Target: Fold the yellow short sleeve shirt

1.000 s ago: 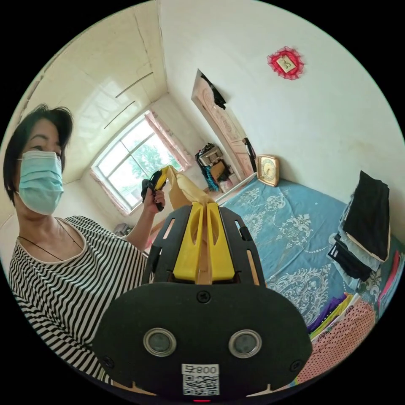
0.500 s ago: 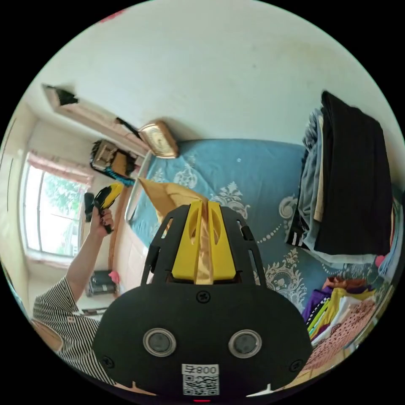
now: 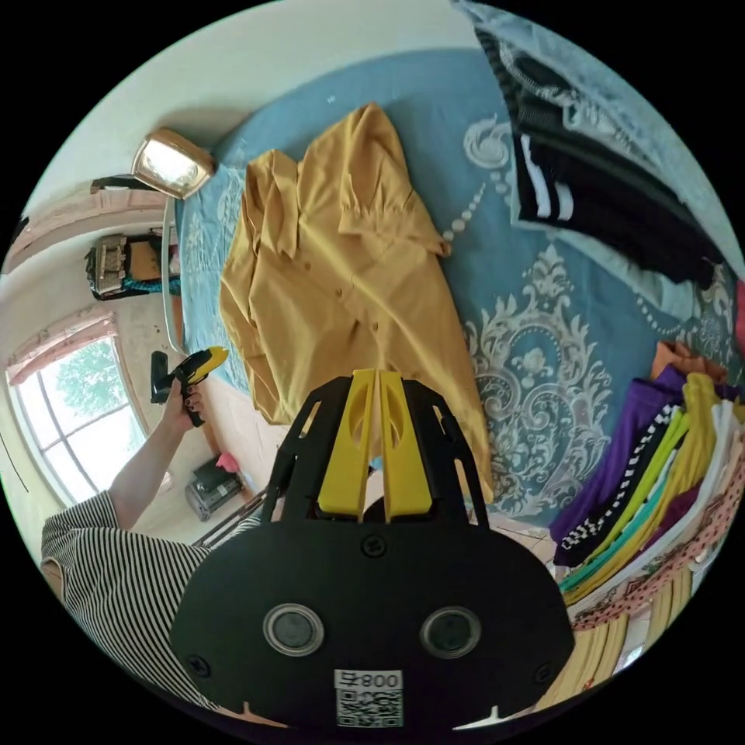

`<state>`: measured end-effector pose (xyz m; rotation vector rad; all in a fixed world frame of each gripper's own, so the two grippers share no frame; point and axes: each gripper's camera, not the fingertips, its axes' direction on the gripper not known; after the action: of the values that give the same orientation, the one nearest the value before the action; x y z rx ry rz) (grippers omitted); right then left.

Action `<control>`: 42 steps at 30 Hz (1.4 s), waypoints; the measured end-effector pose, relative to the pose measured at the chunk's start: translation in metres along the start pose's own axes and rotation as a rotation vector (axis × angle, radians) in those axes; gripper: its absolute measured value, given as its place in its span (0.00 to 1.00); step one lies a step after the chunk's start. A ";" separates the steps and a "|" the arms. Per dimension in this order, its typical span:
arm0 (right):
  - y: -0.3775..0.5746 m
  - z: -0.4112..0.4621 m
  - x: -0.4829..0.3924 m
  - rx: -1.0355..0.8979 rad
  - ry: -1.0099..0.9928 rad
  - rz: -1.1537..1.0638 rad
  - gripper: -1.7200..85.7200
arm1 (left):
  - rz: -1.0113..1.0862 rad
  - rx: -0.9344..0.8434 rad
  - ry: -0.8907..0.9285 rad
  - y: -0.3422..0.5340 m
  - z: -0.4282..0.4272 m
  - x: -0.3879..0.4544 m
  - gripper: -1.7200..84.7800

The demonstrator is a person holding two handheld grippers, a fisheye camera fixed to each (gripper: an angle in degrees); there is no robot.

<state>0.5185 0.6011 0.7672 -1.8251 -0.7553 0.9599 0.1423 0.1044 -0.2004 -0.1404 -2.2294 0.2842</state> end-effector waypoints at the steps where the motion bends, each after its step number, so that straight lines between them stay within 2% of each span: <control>1: -0.006 0.012 -0.010 -0.032 -0.018 -0.006 0.03 | 0.004 -0.012 -0.012 -0.006 0.012 0.002 0.11; 9: -0.080 0.058 -0.103 -0.079 -0.022 -0.184 0.04 | 0.183 -0.046 -0.267 -0.068 0.101 0.065 0.12; 15: -0.142 0.054 -0.155 0.050 0.177 -0.314 0.08 | 0.146 -0.031 -0.444 -0.102 0.154 0.078 0.05; 20: -0.188 0.067 -0.206 0.109 0.302 -0.425 0.11 | 0.187 -0.002 -0.436 -0.099 0.167 0.087 0.04; 26: -0.224 0.104 -0.261 0.088 0.456 -0.512 0.10 | 0.219 0.041 -0.392 -0.095 0.153 0.091 0.03; 31: -0.248 0.126 -0.284 0.033 0.553 -0.512 0.03 | 0.224 0.031 -0.349 -0.099 0.142 0.082 0.03; 37: -0.257 0.128 -0.309 0.004 0.574 -0.511 0.02 | 0.220 0.021 -0.301 -0.096 0.151 0.075 0.03; 42: -0.253 0.095 -0.325 0.100 0.650 -0.483 0.02 | 0.211 0.080 -0.349 -0.092 0.140 0.067 0.03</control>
<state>0.2463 0.4807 1.0674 -1.6139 -0.6653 0.0711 -0.0092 0.0075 -0.2106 -0.3038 -2.5464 0.5477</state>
